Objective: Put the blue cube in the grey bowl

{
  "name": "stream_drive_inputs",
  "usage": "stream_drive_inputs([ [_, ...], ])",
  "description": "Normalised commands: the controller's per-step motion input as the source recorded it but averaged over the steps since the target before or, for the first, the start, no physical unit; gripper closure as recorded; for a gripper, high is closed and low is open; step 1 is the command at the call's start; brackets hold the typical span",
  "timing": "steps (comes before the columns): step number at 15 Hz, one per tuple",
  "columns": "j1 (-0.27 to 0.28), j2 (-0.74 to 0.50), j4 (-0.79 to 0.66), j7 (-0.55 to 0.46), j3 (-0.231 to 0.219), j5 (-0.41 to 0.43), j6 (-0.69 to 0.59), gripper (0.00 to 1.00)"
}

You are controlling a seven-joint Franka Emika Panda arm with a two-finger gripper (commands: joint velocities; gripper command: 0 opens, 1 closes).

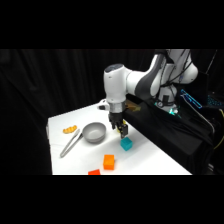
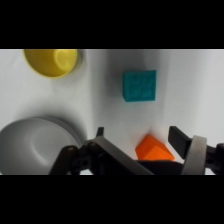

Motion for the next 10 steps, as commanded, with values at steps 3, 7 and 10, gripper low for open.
stream_drive_inputs([
  [3,0.075,-0.04,-0.22,0.19,0.012,-0.091,0.32,0.0],
  [7,0.077,-0.1,-0.26,0.23,-0.022,-0.147,0.3,0.0],
  [10,0.057,-0.09,-0.23,0.17,-0.021,-0.104,0.28,0.0],
])
